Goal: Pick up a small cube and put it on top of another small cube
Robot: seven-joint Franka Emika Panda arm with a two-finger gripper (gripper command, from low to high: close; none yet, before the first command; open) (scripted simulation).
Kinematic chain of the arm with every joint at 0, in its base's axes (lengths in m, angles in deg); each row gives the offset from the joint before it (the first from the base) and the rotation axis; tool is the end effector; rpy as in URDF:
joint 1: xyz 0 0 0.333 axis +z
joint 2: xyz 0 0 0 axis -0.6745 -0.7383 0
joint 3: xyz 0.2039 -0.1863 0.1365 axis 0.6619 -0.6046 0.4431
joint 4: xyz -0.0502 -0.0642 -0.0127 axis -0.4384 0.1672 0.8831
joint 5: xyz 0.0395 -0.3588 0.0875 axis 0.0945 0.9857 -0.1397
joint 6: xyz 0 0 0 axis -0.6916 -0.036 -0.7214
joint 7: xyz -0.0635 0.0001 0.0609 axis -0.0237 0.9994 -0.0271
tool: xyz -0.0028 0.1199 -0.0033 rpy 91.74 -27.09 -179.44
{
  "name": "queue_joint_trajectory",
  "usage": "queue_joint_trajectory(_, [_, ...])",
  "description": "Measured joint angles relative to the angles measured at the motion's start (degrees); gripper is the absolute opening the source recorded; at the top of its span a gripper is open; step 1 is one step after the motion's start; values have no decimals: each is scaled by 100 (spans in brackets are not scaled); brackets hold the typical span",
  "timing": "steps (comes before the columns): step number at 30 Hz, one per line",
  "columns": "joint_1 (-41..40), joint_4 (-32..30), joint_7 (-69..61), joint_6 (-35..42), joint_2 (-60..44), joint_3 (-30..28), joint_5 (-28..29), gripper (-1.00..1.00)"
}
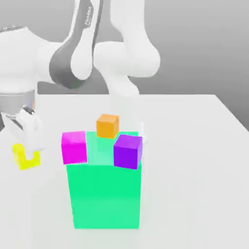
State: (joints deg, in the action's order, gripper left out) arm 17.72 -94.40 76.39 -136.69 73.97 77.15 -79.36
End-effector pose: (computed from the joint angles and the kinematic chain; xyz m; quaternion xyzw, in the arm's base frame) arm 0.3860 -0.2028 0.3332 -0.6754 0.7318 -0.0555 0.0723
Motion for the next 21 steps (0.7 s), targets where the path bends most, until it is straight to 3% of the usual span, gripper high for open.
queue_joint_trajectory(4, [496,598,451,861,435,471,-385,-100])
queue_joint_trajectory(12, [1006,1025,2215,2784,1241,1601,-25,-100])
queue_joint_trajectory(14, [958,844,2489,2788,1227,1763,172,-100])
queue_joint_trajectory(17, [934,435,2589,2191,976,1879,232,-100])
queue_joint_trajectory(18, [929,345,2599,2045,916,1901,236,100])
queue_joint_trajectory(21, [929,345,2599,2044,916,1901,236,100])
